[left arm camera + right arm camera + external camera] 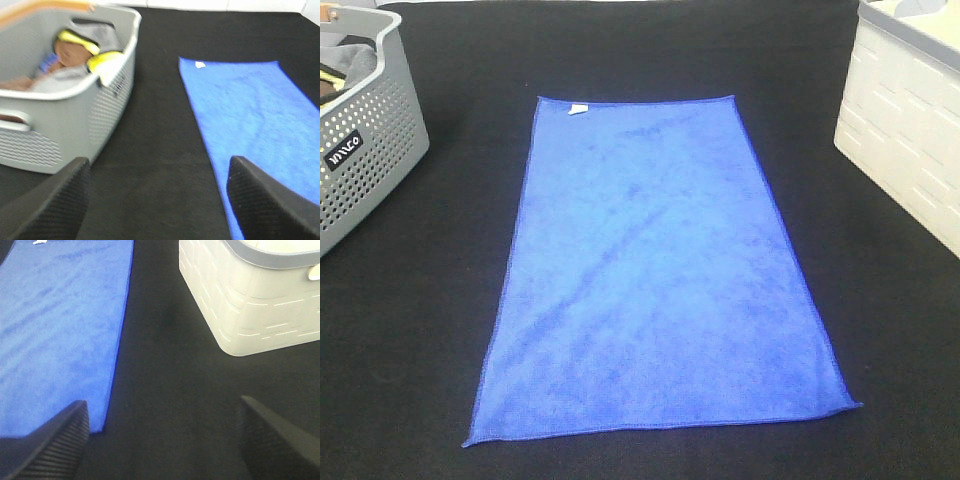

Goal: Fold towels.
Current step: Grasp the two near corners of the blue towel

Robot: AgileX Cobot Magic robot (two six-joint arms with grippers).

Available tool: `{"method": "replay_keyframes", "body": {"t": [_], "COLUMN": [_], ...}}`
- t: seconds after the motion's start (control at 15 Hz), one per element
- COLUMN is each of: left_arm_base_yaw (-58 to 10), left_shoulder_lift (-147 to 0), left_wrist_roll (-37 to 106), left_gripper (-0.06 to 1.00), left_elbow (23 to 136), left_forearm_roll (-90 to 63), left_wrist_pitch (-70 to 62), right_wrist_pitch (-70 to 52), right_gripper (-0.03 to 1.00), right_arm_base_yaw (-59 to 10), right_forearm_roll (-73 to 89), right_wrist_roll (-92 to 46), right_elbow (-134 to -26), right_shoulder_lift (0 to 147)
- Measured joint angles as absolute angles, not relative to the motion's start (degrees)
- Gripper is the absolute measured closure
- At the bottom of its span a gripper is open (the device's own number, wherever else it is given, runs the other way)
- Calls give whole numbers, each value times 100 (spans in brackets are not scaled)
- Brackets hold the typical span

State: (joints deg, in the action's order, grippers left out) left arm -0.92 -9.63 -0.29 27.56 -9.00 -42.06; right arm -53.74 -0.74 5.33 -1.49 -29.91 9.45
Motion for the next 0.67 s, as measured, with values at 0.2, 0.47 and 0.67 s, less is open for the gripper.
{"method": "replay_keyframes", "body": {"t": [0.2,0.47,0.67], "left_arm_base_yaw": [-92,-92,-92], "left_shoulder_lift": [-2378,-5122,-6658], "left_wrist_roll": [-34,453,1879], "left_gripper": [23,23,23], "left_elbow": [2630,2630,2618], "left_forearm_roll": [-1684,-2922,-4406], "left_wrist_pitch": [-4011,-3673,-3592], "right_wrist_pitch": [-4796,-4566,-4446], "right_gripper": [21,21,21], "right_arm_base_yaw": [-74,-74,-74], "right_forearm_roll": [1134,1490,1513], "right_wrist_roll": [223,229,-115], "right_elbow": [-3031,-3094,-3214], "right_shoulder_lift": [2286,4383,5764]}}
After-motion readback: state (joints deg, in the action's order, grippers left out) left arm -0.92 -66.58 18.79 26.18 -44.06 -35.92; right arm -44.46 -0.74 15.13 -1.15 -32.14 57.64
